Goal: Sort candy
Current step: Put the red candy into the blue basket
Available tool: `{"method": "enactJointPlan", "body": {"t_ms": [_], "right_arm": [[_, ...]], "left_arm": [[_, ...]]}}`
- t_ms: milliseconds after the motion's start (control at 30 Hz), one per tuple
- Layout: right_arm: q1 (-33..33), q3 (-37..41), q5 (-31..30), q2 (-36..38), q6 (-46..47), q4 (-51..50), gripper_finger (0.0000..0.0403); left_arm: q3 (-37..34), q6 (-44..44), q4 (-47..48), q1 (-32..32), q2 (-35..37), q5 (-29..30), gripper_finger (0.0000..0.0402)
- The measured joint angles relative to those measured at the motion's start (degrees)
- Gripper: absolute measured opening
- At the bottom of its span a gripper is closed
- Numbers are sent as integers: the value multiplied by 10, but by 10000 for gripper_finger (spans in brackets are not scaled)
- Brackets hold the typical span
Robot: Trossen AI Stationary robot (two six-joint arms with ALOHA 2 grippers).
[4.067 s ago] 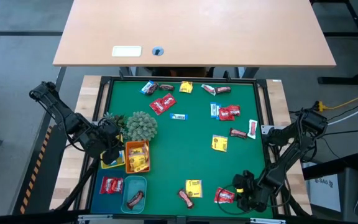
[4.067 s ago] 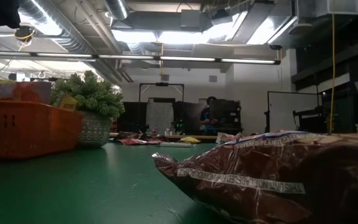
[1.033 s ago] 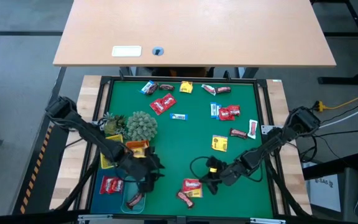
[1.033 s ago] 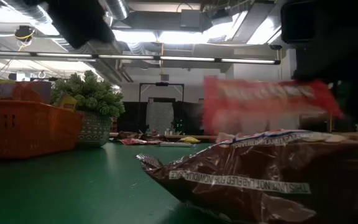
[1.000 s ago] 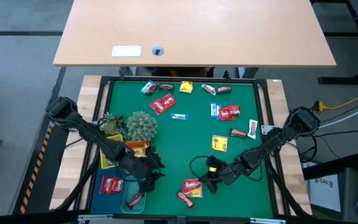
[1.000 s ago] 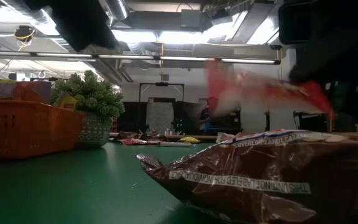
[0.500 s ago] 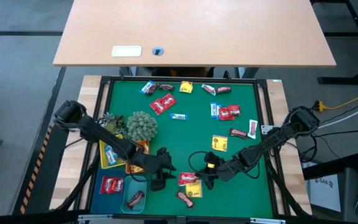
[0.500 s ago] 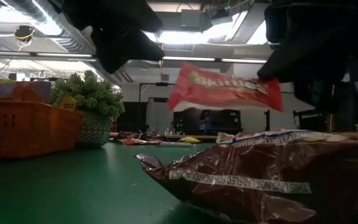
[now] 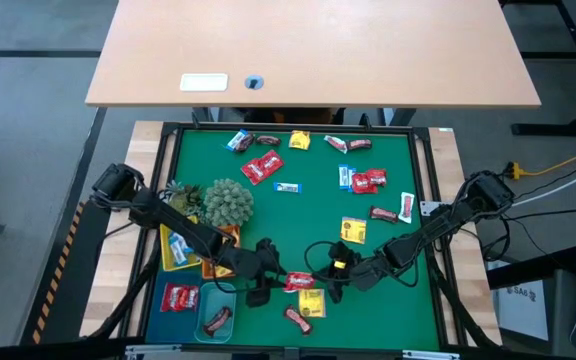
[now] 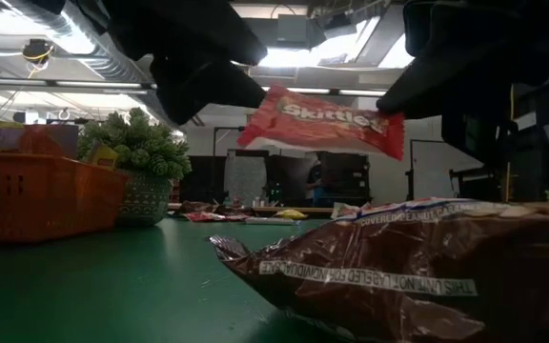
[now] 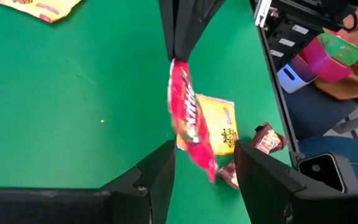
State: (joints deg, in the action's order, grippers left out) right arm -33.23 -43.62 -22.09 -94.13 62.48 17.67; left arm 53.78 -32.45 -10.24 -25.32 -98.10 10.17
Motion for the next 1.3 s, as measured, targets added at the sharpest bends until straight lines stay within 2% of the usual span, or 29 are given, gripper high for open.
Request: {"method": "enactJointPlan", "body": {"t_ms": [433,567,933,1167,1300], "right_arm": [[8,0,-23,0,-29,29,1],[11,0,-23,0,-28,29,1],[11,0,-24,0,-28,28,1],[11,0,-24,0,-28,29,4],[11,0,-24,0,-28,36,39]], "left_arm": [[0,22,-11,17,0,-18,153],[0,38,-11,17,0,-18,126],[0,37,-10,17,0,-18,7],[0,42,-10,17,0,-22,3],[0,45,-9,17,0,-26,3]]}}
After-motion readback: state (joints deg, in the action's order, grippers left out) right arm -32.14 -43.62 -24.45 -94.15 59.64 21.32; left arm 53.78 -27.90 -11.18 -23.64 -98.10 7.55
